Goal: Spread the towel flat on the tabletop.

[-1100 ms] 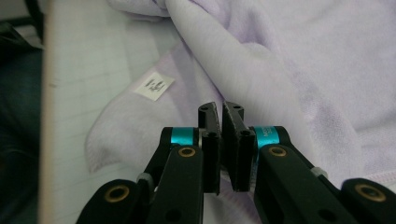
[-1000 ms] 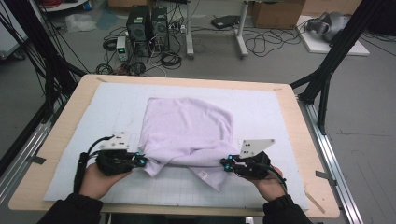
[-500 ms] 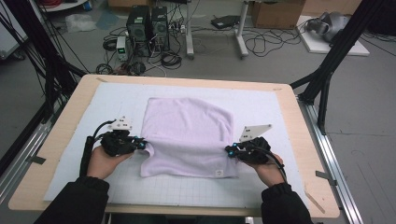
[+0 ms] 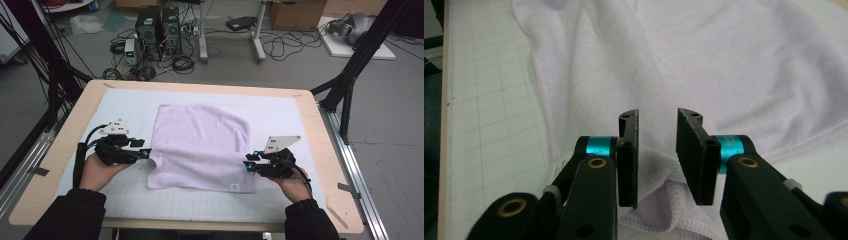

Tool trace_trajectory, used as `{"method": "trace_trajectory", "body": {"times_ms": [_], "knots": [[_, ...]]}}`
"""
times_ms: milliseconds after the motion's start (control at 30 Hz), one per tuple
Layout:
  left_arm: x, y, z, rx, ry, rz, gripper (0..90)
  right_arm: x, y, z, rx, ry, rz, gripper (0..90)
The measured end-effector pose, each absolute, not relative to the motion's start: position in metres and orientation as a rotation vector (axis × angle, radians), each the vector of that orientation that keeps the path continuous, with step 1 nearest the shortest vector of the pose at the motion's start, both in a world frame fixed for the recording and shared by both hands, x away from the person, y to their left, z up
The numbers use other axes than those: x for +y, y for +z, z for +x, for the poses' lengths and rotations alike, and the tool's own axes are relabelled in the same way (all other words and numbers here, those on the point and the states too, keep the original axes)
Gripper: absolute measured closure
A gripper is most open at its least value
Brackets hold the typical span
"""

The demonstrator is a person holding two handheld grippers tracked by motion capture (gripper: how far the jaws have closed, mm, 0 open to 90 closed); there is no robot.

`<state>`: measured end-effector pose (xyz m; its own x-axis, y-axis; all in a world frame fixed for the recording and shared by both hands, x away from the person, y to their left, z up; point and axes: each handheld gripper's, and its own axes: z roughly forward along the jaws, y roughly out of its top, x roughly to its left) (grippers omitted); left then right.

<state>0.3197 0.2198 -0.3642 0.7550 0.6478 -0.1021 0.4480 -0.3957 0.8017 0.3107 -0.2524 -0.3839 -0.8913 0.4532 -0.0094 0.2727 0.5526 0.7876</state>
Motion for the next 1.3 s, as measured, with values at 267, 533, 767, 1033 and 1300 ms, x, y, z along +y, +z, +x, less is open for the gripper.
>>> {"method": "trace_trajectory", "body": {"times_ms": [267,533,767,1033,1300], "knots": [[0.190,-0.396,0.327,0.803,0.187,2.136,47.2,-0.243,-0.399,0.325,2.615,1.209,0.661,61.1],[0.178,-0.429,0.328,0.782,0.213,2.234,68.1,-0.234,-0.419,0.327,2.688,1.199,0.650,80.2],[0.190,-0.416,0.314,0.769,0.180,2.206,81.6,-0.233,-0.408,0.315,2.695,1.254,0.588,84.2],[0.207,-0.379,0.272,0.693,0.190,2.177,81.8,-0.235,-0.376,0.279,2.668,1.333,0.482,84.4],[0.225,-0.359,0.234,0.614,0.174,2.129,52.2,-0.239,-0.348,0.239,2.673,1.505,0.368,68.5]]}}
